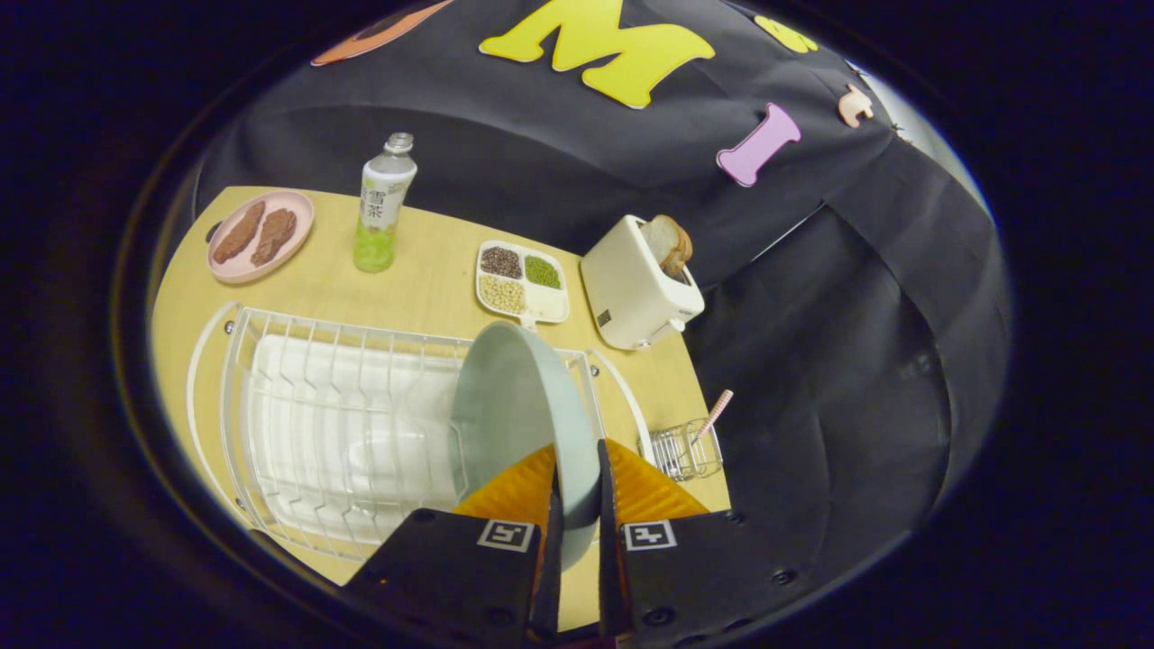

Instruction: Take the plate from the dish rack, then take the spoon from the basket and place it into the plate.

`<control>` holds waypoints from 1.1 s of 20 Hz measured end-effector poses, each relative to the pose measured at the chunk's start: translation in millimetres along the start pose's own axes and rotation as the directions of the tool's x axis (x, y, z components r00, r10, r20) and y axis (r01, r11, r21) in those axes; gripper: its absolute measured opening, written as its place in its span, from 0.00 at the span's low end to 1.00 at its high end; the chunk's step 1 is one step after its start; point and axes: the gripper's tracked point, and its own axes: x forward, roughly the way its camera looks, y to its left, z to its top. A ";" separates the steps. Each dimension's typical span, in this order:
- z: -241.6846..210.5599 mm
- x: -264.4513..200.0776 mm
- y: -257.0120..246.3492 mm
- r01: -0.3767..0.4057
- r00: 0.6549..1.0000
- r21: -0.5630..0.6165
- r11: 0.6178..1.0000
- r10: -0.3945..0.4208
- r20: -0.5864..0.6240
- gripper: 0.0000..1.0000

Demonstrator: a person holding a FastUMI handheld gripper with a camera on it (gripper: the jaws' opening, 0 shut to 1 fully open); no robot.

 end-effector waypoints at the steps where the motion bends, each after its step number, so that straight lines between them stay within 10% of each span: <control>1: -0.1 -1.9 -0.1 0.006 1.000 0.011 1.000 -0.006 0.007 0.23; 11: -10.5 -14.9 -52.1 0.039 0.997 0.080 0.996 -0.045 0.065 0.23; 22: -102.8 -32.6 -103.3 -0.406 0.909 0.162 0.899 0.380 0.169 0.22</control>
